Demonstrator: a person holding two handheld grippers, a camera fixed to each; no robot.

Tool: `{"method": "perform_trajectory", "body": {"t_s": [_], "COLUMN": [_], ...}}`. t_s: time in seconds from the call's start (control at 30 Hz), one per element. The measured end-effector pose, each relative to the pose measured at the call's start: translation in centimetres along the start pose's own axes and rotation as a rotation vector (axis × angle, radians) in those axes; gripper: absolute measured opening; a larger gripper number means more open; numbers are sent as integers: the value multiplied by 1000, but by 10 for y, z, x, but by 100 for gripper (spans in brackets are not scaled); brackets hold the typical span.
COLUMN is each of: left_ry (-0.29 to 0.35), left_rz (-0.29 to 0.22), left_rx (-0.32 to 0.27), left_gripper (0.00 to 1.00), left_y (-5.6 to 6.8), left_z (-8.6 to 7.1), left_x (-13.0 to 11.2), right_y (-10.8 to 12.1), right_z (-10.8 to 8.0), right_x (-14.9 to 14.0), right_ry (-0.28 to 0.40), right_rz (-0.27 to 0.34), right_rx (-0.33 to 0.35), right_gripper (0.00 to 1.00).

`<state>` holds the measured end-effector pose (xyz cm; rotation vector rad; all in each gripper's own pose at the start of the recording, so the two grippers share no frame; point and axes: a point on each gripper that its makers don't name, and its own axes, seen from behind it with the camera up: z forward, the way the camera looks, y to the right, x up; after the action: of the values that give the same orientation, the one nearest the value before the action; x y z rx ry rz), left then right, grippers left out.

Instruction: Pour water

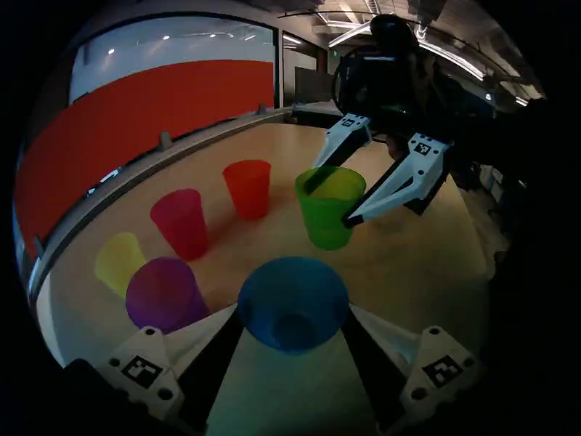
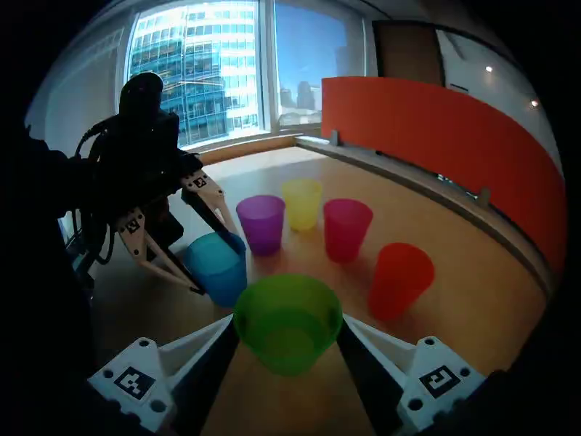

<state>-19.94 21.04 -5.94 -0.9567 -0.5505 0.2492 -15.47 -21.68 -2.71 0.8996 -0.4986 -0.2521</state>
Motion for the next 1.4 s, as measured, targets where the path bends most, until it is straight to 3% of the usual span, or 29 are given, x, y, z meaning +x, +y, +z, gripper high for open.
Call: {"method": "perform_trajectory", "body": {"t_s": [0.7, 0.9, 1.1, 1.4], "left_ry": [-54, -58, -58, -47], "left_rz": [-34, -49, -59, -76], "left_rx": [3, 2, 11, 51], "left_gripper": [96, 96, 96, 96], "left_y": [1, 5, 6, 3], "left_z": [-9, -14, -19, -34], "left_x": [-22, -26, -26, -26], "right_y": [-6, -5, -3, -2], "right_z": [12, 10, 8, -11], "right_x": [-21, -24, -24, -34], "right_ry": [-24, -25, -21, -26], "right_rz": [-5, -15, -7, 4], "right_rx": [-3, -13, -32, -66], "right_gripper": [91, 91, 99, 100]}}
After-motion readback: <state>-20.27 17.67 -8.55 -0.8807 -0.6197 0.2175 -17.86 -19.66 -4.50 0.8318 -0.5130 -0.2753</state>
